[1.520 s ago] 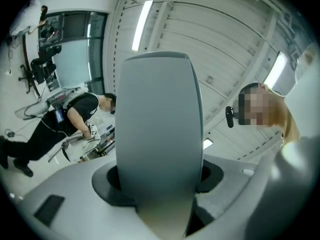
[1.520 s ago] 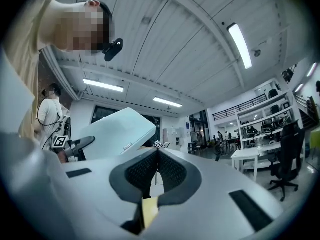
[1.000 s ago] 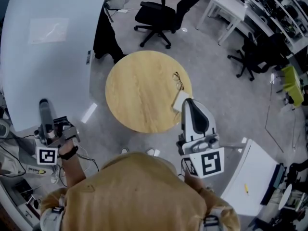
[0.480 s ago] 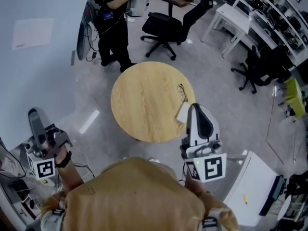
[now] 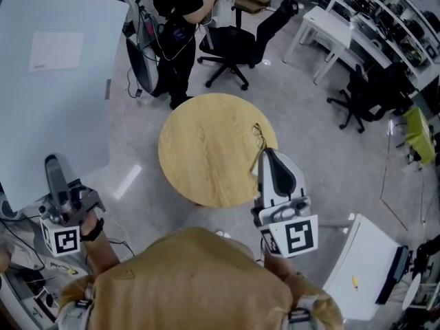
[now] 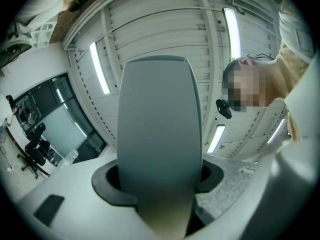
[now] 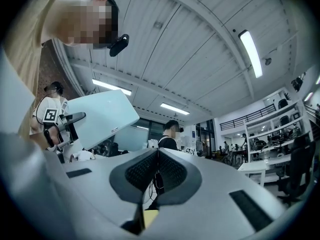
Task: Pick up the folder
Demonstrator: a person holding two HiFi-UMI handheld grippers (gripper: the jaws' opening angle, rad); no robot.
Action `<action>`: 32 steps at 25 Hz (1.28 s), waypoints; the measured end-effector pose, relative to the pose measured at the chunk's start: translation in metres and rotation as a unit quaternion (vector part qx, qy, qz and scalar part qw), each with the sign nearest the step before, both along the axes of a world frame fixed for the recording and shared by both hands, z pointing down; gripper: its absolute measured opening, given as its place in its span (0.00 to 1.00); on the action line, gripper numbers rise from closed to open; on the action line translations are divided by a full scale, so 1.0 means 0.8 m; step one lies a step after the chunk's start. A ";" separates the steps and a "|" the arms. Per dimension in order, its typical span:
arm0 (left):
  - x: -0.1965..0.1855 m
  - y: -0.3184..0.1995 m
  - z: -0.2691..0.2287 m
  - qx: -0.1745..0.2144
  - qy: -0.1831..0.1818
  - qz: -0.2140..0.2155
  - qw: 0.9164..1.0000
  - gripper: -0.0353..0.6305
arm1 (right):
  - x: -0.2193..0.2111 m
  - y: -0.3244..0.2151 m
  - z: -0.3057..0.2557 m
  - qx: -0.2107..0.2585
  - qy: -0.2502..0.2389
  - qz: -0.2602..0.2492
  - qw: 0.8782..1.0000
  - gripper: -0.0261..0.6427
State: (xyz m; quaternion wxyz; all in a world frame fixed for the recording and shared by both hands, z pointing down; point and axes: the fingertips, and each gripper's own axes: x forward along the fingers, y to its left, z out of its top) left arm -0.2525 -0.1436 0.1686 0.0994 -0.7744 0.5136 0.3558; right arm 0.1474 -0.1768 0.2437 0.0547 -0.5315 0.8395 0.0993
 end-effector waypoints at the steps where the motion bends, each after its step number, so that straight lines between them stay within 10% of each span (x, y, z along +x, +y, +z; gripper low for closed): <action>1: 0.002 -0.004 0.001 -0.005 0.000 0.003 1.000 0.46 | -0.005 -0.001 -0.002 0.000 0.002 -0.004 1.000 0.04; 32: -0.015 0.000 -0.001 -0.037 -0.002 0.007 0.999 0.46 | -0.060 -0.003 -0.016 -0.011 0.028 -0.043 0.999 0.04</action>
